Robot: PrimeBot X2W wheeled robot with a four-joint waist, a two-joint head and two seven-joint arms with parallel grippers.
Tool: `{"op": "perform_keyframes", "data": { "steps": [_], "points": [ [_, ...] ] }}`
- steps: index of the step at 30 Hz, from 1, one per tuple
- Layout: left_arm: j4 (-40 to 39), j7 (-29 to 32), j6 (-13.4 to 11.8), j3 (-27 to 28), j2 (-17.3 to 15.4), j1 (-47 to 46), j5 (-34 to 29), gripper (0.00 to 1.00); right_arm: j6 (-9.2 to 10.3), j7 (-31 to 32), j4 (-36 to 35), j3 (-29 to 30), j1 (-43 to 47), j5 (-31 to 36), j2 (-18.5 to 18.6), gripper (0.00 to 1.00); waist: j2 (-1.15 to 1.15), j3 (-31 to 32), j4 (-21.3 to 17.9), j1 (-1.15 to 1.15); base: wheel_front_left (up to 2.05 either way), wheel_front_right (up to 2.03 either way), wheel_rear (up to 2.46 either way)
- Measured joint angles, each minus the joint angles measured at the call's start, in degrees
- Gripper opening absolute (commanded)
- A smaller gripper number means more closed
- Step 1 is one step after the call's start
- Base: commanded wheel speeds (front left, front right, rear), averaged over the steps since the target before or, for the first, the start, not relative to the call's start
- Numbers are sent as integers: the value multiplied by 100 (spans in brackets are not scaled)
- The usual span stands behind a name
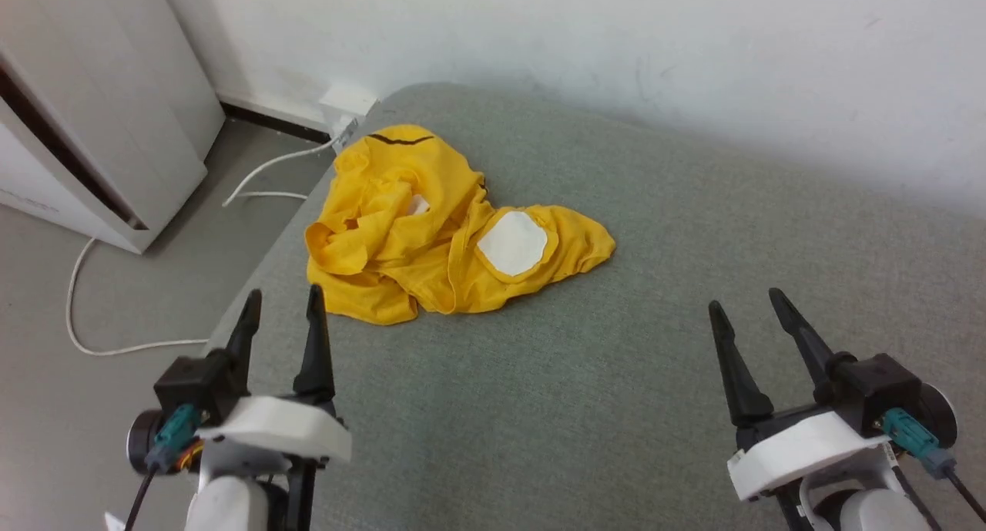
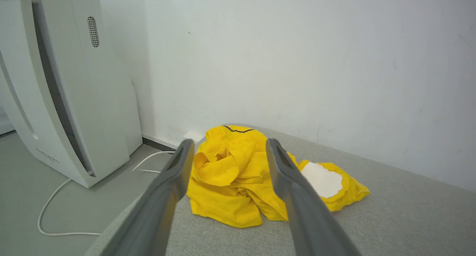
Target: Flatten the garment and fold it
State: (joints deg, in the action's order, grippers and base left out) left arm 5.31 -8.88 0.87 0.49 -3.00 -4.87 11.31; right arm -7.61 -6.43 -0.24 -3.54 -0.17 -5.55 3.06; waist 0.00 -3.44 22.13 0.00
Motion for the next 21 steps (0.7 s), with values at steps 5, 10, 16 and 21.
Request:
{"op": "perform_keyframes", "data": {
  "steps": [5, 10, 16, 21],
  "points": [
    [390, -60, 166, -18, -4, -599, 113, 100, 0, 2, -44, -31, -91, 1, -1, 100, 0, -169, -64, 0, 0, 0, 0],
    [970, -89, 297, -92, -103, -1340, 292, 100, 0, 35, -97, -57, -188, 5, -1, 100, 0, -383, -174, 0, 0, 0, 0],
    [1894, 205, 405, -245, -387, -2302, 567, 100, 0, 43, -149, -100, -357, 12, -5, 100, 0, -706, -334, 1, 0, 0, 0],
    [2799, 695, 463, -564, -589, -2962, 958, 100, 0, 35, -151, -157, -515, 21, -9, 100, 0, -993, -477, 1, 0, 0, 0]
  ]
}}
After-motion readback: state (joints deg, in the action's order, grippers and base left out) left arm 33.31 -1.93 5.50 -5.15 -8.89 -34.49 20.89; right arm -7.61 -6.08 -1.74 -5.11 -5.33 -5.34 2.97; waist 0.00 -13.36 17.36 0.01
